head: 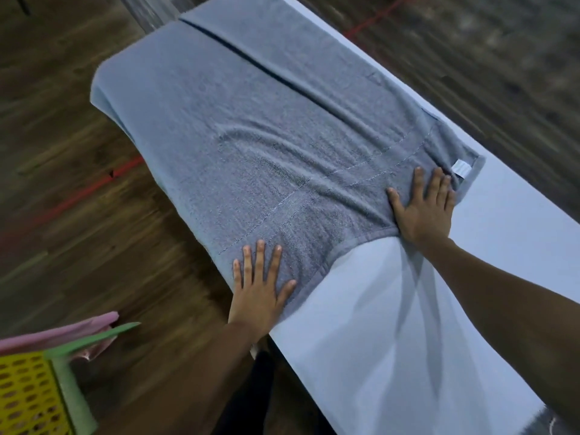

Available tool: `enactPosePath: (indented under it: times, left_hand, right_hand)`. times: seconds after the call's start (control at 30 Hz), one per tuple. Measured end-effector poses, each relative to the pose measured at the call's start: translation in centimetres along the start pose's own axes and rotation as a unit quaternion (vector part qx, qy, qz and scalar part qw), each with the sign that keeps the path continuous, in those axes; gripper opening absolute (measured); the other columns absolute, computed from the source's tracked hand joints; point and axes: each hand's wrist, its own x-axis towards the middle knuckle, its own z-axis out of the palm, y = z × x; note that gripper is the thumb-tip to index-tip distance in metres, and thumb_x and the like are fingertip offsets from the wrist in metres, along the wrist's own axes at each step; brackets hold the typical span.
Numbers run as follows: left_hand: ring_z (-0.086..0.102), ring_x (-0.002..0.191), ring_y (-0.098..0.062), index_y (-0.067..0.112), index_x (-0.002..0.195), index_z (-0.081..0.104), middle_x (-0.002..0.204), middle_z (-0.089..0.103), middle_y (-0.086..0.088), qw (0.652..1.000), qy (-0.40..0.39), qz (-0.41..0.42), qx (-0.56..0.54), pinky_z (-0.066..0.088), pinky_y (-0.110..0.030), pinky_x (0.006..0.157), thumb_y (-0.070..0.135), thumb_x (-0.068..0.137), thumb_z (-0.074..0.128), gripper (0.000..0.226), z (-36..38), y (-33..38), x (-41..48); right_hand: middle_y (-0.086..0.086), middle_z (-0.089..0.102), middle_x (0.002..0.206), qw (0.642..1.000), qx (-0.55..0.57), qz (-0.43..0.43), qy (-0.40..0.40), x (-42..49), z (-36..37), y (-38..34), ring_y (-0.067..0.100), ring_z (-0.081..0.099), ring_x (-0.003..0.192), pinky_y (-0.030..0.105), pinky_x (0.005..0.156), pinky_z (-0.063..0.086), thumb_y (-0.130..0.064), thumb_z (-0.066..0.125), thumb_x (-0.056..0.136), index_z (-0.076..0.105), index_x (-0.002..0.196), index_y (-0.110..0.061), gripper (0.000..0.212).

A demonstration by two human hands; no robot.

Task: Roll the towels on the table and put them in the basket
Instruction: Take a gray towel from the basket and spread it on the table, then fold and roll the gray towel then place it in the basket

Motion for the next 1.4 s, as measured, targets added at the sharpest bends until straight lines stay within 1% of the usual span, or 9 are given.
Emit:
enactPosePath:
  times: [0.3, 0.77, 0.83, 0.9, 0.97, 1.07, 1.17, 1.27, 1.4]
  left_hand:
    - [-0.004, 0.148, -0.036, 0.021, 0.155, 0.006, 0.162, 0.0, -0.013, 1.0, -0.004, -0.003, 0.002, 0.001, -0.052, 0.117, 0.066, 0.096, 0.008, 0.074, 4.5, 11.5, -13.3]
    - [-0.014, 0.147, -0.033, 0.028, 0.154, -0.007, 0.161, -0.011, -0.008, 0.997, -0.072, 0.007, -0.033, -0.006, -0.049, 0.117, 0.07, 0.09, 0.004, 0.077, 4.2, 17.1, -20.4]
    - [0.007, 0.147, -0.034, 0.025, 0.154, 0.013, 0.159, 0.011, -0.011, 0.997, -0.058, 0.006, -0.049, -0.003, -0.051, 0.117, 0.063, 0.094, 0.023, 0.072, 2.3, 17.4, -19.8]
    - [0.028, 0.139, -0.03, 0.022, 0.146, 0.032, 0.149, 0.033, -0.009, 0.996, -0.028, 0.001, -0.083, 0.006, -0.053, 0.119, 0.05, 0.098, 0.039, 0.057, 0.1, 17.7, -19.0]
    - [0.044, 0.126, -0.026, 0.02, 0.136, 0.046, 0.134, 0.051, -0.005, 0.993, 0.001, 0.005, -0.12, 0.024, -0.048, 0.114, 0.04, 0.098, 0.045, 0.043, -2.2, 18.7, -18.3]
    - [0.062, 0.098, -0.027, 0.016, 0.111, 0.062, 0.105, 0.067, -0.006, 0.981, 0.005, 0.058, -0.185, 0.047, -0.04, 0.086, 0.026, 0.095, 0.048, 0.023, -5.5, 22.1, -17.1]
    - [0.064, 0.092, -0.027, 0.016, 0.102, 0.066, 0.097, 0.07, -0.005, 0.972, -0.003, 0.096, -0.216, 0.048, -0.035, 0.077, 0.023, 0.094, 0.05, 0.019, -8.7, 27.2, -15.6]
    - [0.063, 0.095, -0.028, 0.019, 0.103, 0.066, 0.1, 0.071, -0.006, 0.965, -0.011, 0.142, -0.22, 0.049, -0.037, 0.077, 0.027, 0.094, 0.051, 0.02, -11.1, 33.2, -13.5]
    - [0.064, 0.097, -0.029, 0.02, 0.102, 0.066, 0.1, 0.071, -0.005, 0.951, -0.015, 0.222, -0.215, 0.049, -0.039, 0.078, 0.026, 0.093, 0.052, 0.018, -12.9, 41.8, -10.5]
  right_hand:
    - [0.013, -0.007, 0.162, 0.999, -0.021, -0.019, -0.027, -10.7, -1.3, 13.9, 0.027, -0.009, 0.149, 0.045, 0.12, -0.005, -0.075, 0.013, 0.089, 0.0, 0.155, -0.026, 0.083]
    - [0.008, -0.013, 0.162, 0.996, -0.009, 0.004, -0.092, -18.0, -3.4, 21.6, 0.024, -0.013, 0.148, 0.042, 0.119, -0.008, -0.075, 0.018, 0.09, -0.002, 0.154, -0.029, 0.081]
    - [0.012, 0.003, 0.162, 0.994, 0.029, 0.024, -0.102, -17.7, -4.7, 20.9, 0.029, 0.001, 0.149, 0.046, 0.119, 0.003, -0.064, 0.035, 0.094, 0.015, 0.153, -0.024, 0.074]
    - [0.018, 0.037, 0.148, 0.992, 0.104, 0.03, -0.071, -17.9, -6.0, 20.2, 0.035, 0.032, 0.138, 0.047, 0.114, 0.026, -0.045, 0.052, 0.092, 0.045, 0.139, -0.014, 0.056]
    - [0.017, 0.06, 0.126, 0.973, 0.219, 0.056, -0.054, -19.4, -8.1, 19.4, 0.033, 0.054, 0.119, 0.041, 0.102, 0.043, -0.032, 0.057, 0.089, 0.062, 0.121, -0.007, 0.041]
    - [0.012, 0.069, 0.111, 0.933, 0.336, 0.103, -0.074, -23.1, -11.0, 19.4, 0.026, 0.062, 0.106, 0.032, 0.091, 0.044, -0.024, 0.06, 0.092, 0.068, 0.11, -0.006, 0.027]
    - [0.01, 0.072, 0.095, 0.898, 0.408, 0.145, -0.078, -25.9, -12.1, 21.4, 0.026, 0.066, 0.095, 0.033, 0.087, 0.049, -0.022, 0.063, 0.09, 0.071, 0.093, -0.013, 0.013]
    - [0.005, 0.071, 0.075, 0.849, 0.491, 0.188, -0.05, -26.8, -14.0, 25.2, 0.027, 0.068, 0.079, 0.053, 0.081, 0.056, -0.025, 0.067, 0.081, 0.07, 0.071, -0.019, 0.012]
    - [0.007, 0.074, 0.082, 0.828, 0.533, 0.176, -0.004, -25.8, -17.3, 31.4, 0.027, 0.07, 0.08, 0.044, 0.08, 0.057, -0.016, 0.063, 0.086, 0.073, 0.081, -0.019, 0.011]
